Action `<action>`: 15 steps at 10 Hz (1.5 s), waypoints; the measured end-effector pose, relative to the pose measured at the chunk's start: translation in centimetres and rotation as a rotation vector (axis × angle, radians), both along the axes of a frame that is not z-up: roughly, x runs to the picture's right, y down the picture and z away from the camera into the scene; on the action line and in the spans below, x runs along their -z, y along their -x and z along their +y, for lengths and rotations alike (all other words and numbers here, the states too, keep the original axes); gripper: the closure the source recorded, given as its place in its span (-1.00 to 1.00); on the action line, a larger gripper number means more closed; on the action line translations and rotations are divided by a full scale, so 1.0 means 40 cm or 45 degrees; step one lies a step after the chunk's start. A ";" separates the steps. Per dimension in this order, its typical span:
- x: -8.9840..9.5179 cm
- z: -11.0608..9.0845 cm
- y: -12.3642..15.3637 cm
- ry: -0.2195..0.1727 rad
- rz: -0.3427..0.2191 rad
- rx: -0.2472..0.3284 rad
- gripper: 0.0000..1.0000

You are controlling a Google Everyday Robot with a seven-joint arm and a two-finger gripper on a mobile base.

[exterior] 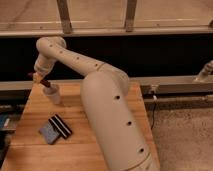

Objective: Place the pepper in the ceramic cup

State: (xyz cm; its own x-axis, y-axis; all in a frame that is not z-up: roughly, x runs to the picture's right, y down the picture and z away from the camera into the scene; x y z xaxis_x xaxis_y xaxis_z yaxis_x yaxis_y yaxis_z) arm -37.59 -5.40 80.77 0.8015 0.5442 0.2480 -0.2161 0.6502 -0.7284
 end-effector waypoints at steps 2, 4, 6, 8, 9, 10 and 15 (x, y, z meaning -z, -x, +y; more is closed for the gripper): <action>0.001 0.001 0.002 0.000 -0.001 0.001 0.94; 0.002 0.002 0.005 0.000 -0.003 0.002 0.94; 0.000 0.002 0.002 0.000 -0.001 0.001 0.94; 0.001 0.002 0.003 0.001 -0.001 0.002 0.97; 0.001 0.002 0.003 0.001 -0.002 0.002 1.00; 0.000 0.002 0.003 0.000 -0.001 0.001 0.95; 0.000 0.001 0.002 0.001 -0.001 0.001 -0.06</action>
State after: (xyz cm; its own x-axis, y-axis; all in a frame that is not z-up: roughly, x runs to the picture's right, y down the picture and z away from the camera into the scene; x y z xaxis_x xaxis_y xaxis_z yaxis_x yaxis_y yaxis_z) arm -37.67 -5.34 80.75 0.8017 0.5437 0.2484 -0.2150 0.6500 -0.7289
